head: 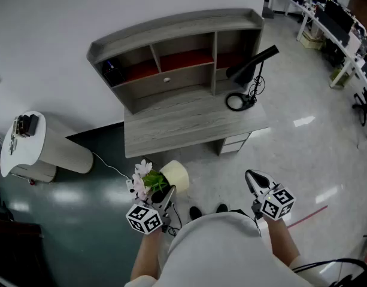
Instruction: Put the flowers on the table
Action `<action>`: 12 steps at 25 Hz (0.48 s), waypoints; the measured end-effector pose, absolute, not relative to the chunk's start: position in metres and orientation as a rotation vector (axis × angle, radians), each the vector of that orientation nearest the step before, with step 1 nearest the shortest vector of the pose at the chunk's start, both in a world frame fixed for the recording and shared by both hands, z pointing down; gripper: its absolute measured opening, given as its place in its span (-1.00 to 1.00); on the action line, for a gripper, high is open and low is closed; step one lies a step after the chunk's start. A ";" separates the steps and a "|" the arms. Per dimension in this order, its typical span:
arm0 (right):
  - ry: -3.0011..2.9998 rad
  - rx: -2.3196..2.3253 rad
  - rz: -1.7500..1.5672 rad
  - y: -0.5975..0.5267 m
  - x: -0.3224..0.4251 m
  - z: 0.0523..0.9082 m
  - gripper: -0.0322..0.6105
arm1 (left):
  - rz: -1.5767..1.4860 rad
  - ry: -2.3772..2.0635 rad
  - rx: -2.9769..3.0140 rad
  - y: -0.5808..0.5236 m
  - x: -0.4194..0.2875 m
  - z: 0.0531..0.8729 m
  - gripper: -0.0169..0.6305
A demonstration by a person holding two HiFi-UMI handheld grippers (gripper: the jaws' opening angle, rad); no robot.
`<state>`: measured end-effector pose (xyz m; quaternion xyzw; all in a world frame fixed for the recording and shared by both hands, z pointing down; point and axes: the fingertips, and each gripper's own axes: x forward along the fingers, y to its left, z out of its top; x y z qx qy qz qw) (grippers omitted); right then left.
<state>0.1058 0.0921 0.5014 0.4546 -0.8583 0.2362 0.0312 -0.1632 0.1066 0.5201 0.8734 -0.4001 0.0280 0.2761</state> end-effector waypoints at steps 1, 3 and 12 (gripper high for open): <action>-2.645 1.400 0.728 0.092 0.107 0.501 -0.84 | 0.074 -1.076 2.345 0.107 -0.162 0.520 -0.79; -2.647 1.399 0.728 0.092 0.108 0.501 -0.84 | 0.071 -1.076 2.342 0.107 -0.161 0.520 -0.79; -2.658 1.388 0.725 0.092 0.114 0.501 -0.84 | 0.072 -1.087 2.334 0.111 -0.156 0.519 -0.79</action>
